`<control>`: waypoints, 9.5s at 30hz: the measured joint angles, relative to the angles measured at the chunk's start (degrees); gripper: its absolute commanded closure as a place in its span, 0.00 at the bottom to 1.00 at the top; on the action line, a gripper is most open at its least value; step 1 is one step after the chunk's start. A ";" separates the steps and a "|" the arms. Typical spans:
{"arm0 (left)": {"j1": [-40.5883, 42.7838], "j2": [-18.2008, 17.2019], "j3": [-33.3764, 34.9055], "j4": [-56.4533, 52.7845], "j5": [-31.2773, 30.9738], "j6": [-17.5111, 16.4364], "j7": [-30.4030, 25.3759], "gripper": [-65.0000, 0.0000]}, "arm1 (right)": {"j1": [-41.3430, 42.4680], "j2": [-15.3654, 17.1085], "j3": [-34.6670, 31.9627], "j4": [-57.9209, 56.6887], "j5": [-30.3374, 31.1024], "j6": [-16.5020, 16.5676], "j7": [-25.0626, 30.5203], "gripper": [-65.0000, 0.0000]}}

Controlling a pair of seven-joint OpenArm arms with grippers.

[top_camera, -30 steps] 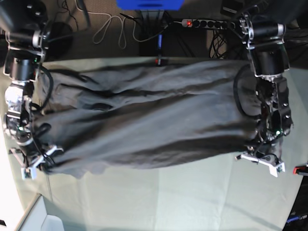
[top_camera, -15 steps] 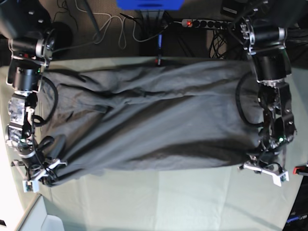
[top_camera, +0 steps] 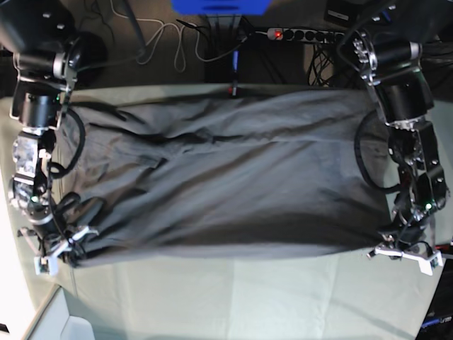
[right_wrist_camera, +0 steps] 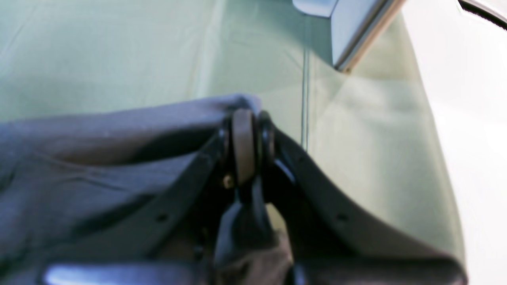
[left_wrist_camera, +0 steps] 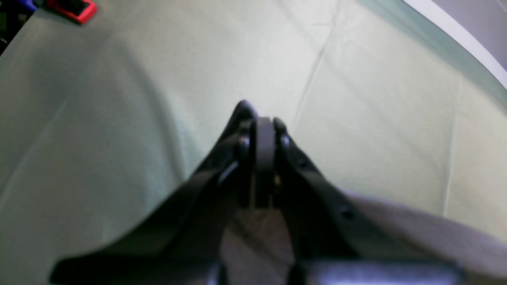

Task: Layout the t-shirt on the table in an organized manner, then fold the t-shirt properly
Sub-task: 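Lift the hem side and fold it over onto the collar edge, then pull the folded shirt ends with both grippers to straighten the strip, then release the shirt with the left gripper and move it toward the shirt's middle, then fold the strip end held by the left gripper over onto the middle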

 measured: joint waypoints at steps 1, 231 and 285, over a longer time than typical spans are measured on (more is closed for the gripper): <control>0.09 0.00 0.00 0.00 -0.02 0.00 0.02 1.00 | -0.72 -0.02 0.00 0.42 -0.09 0.02 -0.09 1.00; 28.81 -2.38 2.32 5.16 -12.41 0.11 -1.05 1.00 | -40.54 -11.78 17.81 29.66 -1.16 16.55 0.61 0.43; 24.20 15.82 49.90 14.19 3.91 1.03 -7.32 1.00 | -38.27 -11.56 23.61 29.75 -1.16 16.55 0.61 0.43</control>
